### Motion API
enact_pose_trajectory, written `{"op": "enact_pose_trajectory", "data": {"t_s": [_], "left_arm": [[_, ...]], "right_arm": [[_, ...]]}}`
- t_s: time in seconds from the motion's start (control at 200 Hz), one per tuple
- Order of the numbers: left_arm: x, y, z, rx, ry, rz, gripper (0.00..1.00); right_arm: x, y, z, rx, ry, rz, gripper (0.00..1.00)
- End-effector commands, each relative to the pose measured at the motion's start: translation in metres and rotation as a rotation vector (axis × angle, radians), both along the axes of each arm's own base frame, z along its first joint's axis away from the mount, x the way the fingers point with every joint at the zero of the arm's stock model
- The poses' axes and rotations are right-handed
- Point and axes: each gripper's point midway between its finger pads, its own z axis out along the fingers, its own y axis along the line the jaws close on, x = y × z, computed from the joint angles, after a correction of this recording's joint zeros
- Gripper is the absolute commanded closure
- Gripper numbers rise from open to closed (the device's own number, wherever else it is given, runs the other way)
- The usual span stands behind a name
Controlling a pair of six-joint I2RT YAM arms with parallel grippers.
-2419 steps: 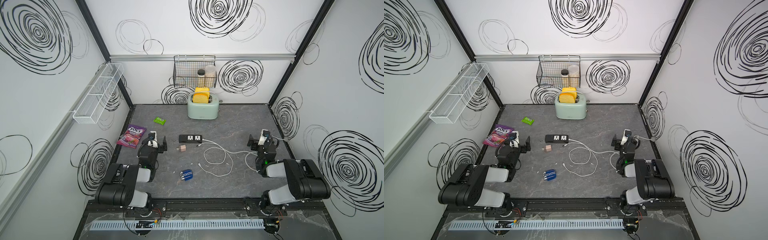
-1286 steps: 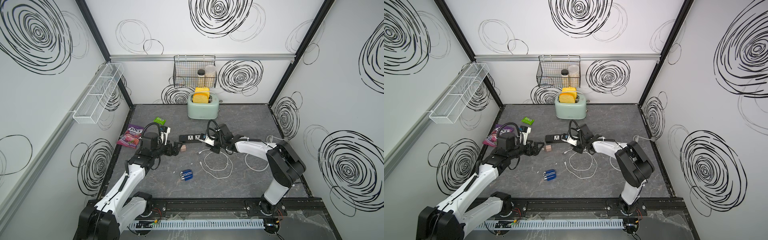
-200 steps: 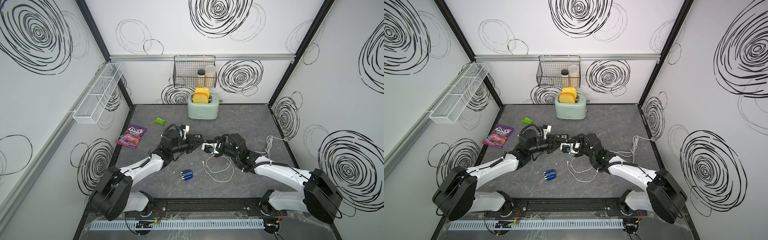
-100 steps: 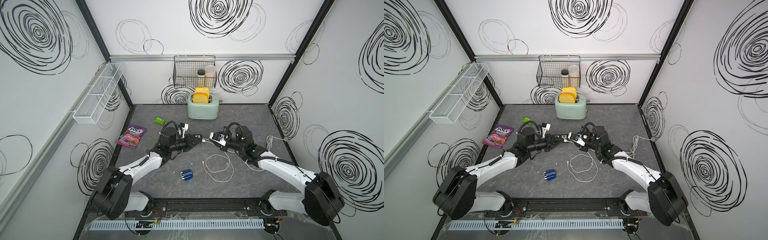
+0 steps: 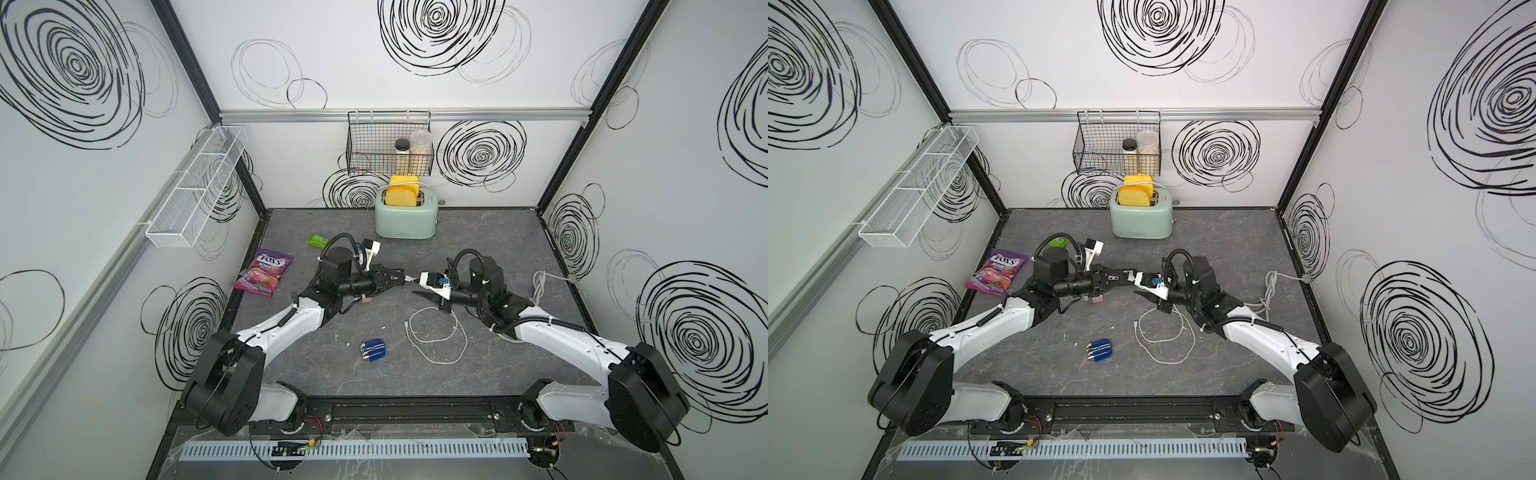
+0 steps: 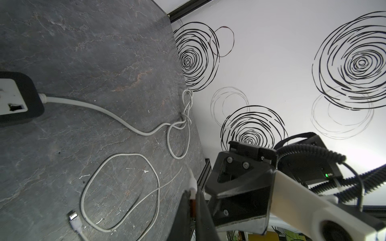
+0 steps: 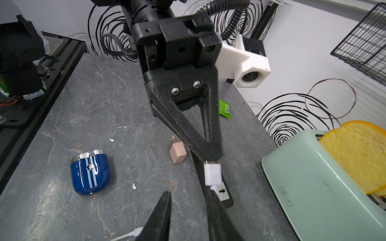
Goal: Charge the electric shaver
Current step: Pick up the charging cable from the center of the board.
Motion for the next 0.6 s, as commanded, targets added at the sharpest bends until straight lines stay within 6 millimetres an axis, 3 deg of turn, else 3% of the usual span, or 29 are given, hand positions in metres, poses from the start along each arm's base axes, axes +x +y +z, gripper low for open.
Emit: {"op": "enact_pose_trajectory", "data": {"t_s": [0.0,0.235,0.335,0.445,0.59], "left_arm": [[0.005,-0.002,0.017,-0.024,-0.057,-0.014,1.00],[0.004,-0.003,0.019,-0.028,-0.060,-0.016,1.00],[0.003,-0.004,0.021,-0.038,-0.063,-0.025,1.00],[0.002,-0.006,0.027,-0.049,-0.078,-0.037,1.00],[0.001,-0.009,0.029,-0.049,-0.083,-0.046,1.00]], "right_arm": [[0.006,0.002,0.013,0.049,-0.052,-0.048,0.70],[0.018,-0.007,0.018,0.064,-0.072,-0.149,0.65],[0.018,-0.007,0.008,0.037,-0.031,-0.148,0.64],[0.017,-0.007,0.001,0.034,-0.012,-0.144,0.67],[0.016,-0.008,0.011,0.105,-0.009,-0.143,0.74]]}}
